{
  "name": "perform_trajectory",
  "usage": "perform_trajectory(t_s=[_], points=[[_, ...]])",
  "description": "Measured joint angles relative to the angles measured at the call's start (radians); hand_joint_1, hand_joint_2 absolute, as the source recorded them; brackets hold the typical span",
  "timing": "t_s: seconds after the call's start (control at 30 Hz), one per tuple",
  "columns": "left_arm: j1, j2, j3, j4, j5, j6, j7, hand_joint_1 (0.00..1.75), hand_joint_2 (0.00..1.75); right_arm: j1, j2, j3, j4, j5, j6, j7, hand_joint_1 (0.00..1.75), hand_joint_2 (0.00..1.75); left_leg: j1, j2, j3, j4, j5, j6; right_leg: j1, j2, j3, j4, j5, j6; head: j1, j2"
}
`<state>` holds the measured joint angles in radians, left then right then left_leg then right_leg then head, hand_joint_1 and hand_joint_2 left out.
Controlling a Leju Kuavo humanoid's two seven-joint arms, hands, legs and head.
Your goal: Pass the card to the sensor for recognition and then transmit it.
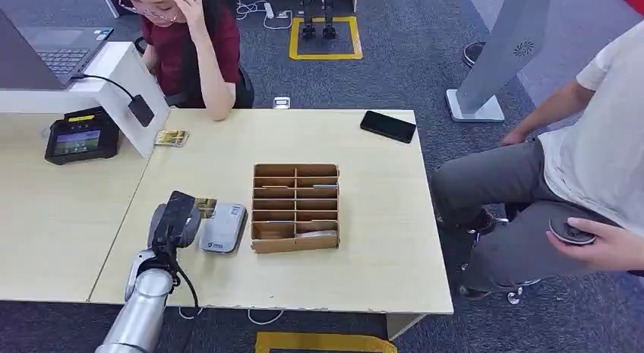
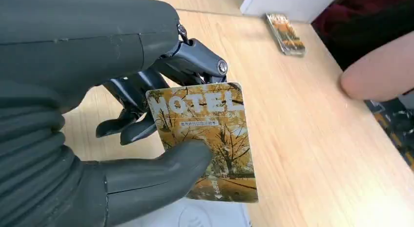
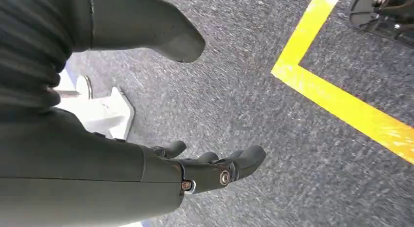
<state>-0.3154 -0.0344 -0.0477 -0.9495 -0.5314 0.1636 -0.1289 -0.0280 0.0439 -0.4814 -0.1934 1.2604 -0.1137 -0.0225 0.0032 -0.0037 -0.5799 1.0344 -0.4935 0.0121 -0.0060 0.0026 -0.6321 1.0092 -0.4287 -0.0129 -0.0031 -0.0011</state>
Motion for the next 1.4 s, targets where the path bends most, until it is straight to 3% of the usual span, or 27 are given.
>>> perform_trajectory(t_s=[0.1, 0.37, 0.5, 0.6, 0.7, 0.93, 1.4], points=[[0.004, 0.011, 0.013, 0.001, 0.089, -0.127, 0.000, 1.75, 1.75, 0.000, 0.000, -0.005, 0.000, 0.003, -0.001, -0.005, 0.00, 1.75, 0.000, 0.000, 0.000, 0.000, 0.000, 0.000, 0.000, 0.000, 0.000, 0.000, 0.000, 0.000, 0.000, 0.000], [0.015, 0.030, 0.029, 0.001, 0.125, -0.167, -0.001, 1.75, 1.75, 0.000, 0.000, -0.014, 0.000, 0.005, -0.002, -0.011, 0.00, 1.75, 0.000, 0.000, 0.000, 0.000, 0.000, 0.000, 0.000, 0.000, 0.000, 0.000, 0.000, 0.000, 0.000, 0.000], [0.031, 0.051, 0.033, 0.000, 0.255, -0.296, -0.026, 1.75, 1.75, 0.000, 0.000, -0.016, 0.000, 0.013, 0.000, -0.010, 0.00, 1.75, 0.000, 0.001, 0.000, 0.000, 0.000, 0.000, 0.000, 0.001, 0.000, 0.000, 0.000, 0.000, 0.000, 0.000], [0.056, 0.074, 0.033, -0.007, 0.282, -0.333, -0.029, 1.75, 1.75, 0.003, 0.000, -0.020, 0.000, 0.016, 0.003, -0.008, 0.00, 1.75, 0.000, 0.001, 0.001, 0.000, 0.000, 0.000, 0.000, 0.001, 0.000, 0.000, 0.000, 0.000, 0.000, 0.000], [0.066, 0.079, 0.031, -0.012, 0.264, -0.320, -0.014, 1.75, 1.75, 0.002, 0.000, -0.023, 0.000, 0.019, 0.003, -0.009, 0.00, 1.75, 0.000, 0.000, 0.000, 0.000, 0.000, 0.000, 0.000, 0.000, 0.000, 0.000, 0.000, 0.000, 0.000, 0.000], [0.062, 0.068, -0.012, -0.012, 0.129, -0.180, 0.025, 1.75, 1.75, 0.001, 0.000, -0.027, 0.000, 0.024, 0.000, -0.015, 0.00, 1.75, 0.000, 0.000, 0.001, 0.000, 0.000, 0.000, 0.000, 0.000, 0.000, 0.000, 0.000, 0.000, 0.000, 0.000], [0.057, 0.044, -0.051, 0.038, -0.046, -0.123, 0.028, 1.75, 1.75, 0.000, 0.000, -0.046, 0.000, 0.056, 0.000, -0.021, 0.00, 1.75, 0.000, 0.000, 0.001, 0.000, 0.000, 0.000, 0.000, 0.000, 0.001, 0.000, 0.000, 0.000, 0.000, 0.000]])
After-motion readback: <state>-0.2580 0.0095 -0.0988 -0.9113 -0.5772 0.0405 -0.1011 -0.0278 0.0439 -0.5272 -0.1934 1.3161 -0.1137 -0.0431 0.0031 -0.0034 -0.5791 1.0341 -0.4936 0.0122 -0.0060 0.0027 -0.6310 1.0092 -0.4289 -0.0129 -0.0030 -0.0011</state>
